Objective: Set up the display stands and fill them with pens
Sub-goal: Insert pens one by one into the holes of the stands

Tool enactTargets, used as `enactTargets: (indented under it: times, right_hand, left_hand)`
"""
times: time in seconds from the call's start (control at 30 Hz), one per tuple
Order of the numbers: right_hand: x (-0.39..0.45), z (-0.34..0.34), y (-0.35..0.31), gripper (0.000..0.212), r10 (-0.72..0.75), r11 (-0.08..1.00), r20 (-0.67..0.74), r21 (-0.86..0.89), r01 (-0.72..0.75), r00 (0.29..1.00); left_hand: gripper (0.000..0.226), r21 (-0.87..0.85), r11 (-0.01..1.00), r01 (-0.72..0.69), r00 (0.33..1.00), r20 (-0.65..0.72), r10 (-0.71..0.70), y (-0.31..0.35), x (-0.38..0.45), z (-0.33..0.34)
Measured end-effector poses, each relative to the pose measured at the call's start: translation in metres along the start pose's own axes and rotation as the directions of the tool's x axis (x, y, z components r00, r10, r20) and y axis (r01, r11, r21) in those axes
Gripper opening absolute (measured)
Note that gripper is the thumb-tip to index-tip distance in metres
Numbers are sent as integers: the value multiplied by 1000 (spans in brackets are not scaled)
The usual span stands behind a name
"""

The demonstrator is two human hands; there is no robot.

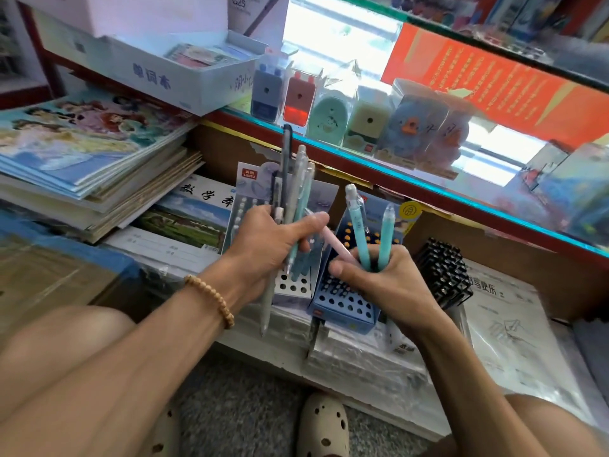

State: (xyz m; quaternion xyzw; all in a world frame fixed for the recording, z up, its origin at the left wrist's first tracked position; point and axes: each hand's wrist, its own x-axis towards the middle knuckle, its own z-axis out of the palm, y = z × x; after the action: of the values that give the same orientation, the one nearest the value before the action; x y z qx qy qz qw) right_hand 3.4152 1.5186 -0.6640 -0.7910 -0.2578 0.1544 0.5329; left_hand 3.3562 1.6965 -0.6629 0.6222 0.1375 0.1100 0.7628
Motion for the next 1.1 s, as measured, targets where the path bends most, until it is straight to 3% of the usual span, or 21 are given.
enactTargets:
  times: [0.2,0.37,0.5,0.67,0.83,1.0,1.1]
  right_hand:
    - [10,8,-13,23,139,886,-88,457,-84,986]
    - [23,26,-17,25,246,832,-250,551,-72,936]
    - [22,35,-14,9,208,788,-217,615,-33,954]
    - [25,50,-18,22,20,779,-94,626,44,995]
    - [28,56,-24,13,-30,804,-141,585,108,990]
    - [28,42,-27,11,-20,826,-303,532,186,953]
    - [32,33,-17,12,-28,936,-426,305,173,904]
  left_hand:
    - [8,-325,945,24,998,-50,-43,14,-9,-23]
    - [8,-338,941,-22,983,-179,-42,17,-11,-47]
    - [12,-431,902,0,971,-217,-103,12,-9,-71]
    - [11,-532,839,111,963,-150,-223,8,-13,-73]
    - [12,-536,826,172,959,-100,-265,4,-17,-74]
    - [38,-267,956,118,900,-377,-216,5,-16,-70]
    - [36,-148,987,60,919,-377,-113,13,-13,-71]
